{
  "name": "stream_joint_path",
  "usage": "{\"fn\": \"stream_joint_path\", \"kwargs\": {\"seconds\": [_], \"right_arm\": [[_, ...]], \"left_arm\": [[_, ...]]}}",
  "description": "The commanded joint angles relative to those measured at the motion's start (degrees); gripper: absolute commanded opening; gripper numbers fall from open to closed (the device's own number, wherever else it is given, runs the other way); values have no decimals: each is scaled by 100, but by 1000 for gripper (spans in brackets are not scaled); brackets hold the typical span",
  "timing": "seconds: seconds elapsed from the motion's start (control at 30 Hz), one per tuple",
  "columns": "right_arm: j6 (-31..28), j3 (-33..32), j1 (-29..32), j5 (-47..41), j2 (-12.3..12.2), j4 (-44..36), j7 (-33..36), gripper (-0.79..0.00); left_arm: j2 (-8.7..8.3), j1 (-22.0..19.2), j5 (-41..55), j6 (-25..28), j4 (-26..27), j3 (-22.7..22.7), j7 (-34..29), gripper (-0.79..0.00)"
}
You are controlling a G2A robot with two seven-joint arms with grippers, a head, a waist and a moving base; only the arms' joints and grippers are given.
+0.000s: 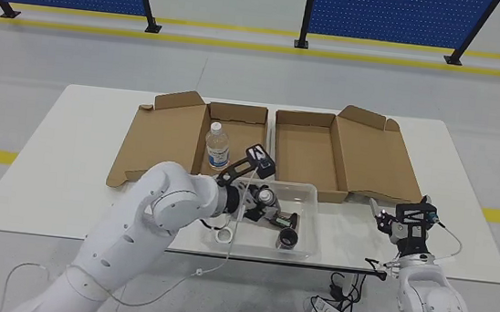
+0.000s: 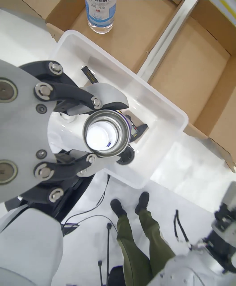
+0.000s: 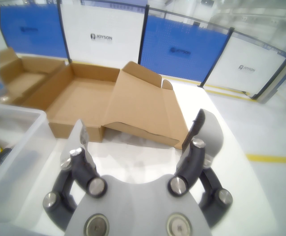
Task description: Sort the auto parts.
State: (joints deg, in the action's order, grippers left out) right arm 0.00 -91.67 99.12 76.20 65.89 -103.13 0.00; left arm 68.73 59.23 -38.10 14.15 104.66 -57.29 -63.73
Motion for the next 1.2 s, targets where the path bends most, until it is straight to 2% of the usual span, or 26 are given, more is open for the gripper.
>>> {"fn": "stream_joint_path", "kwargs": {"seconds": [0.0, 0.33, 0.47, 0.67, 0.83, 1.17], "right_arm": [[0, 0, 0, 0, 0, 0, 0, 0], [0, 0, 0, 0, 0, 0, 0, 0], [0, 0, 0, 0, 0, 0, 0, 0], [0, 0, 0, 0, 0, 0, 0, 0], [0, 0, 0, 0, 0, 0, 0, 0], [0, 0, 0, 0, 0, 0, 0, 0]], "left_arm": [[-10, 14, 275, -71, 185, -63, -87, -785], [-112, 104, 1926, -86, 805, -671, -472, -785], [-138, 140, 2712, -102, 909, -901, -412, -785], [-174, 83, 3874, 140, 963, -1163, -433, -785], [-218, -40, 4203, 290, 951, -1238, -702, -785], [-277, -61, 4506, 337, 917, -1216, -721, -785]]}}
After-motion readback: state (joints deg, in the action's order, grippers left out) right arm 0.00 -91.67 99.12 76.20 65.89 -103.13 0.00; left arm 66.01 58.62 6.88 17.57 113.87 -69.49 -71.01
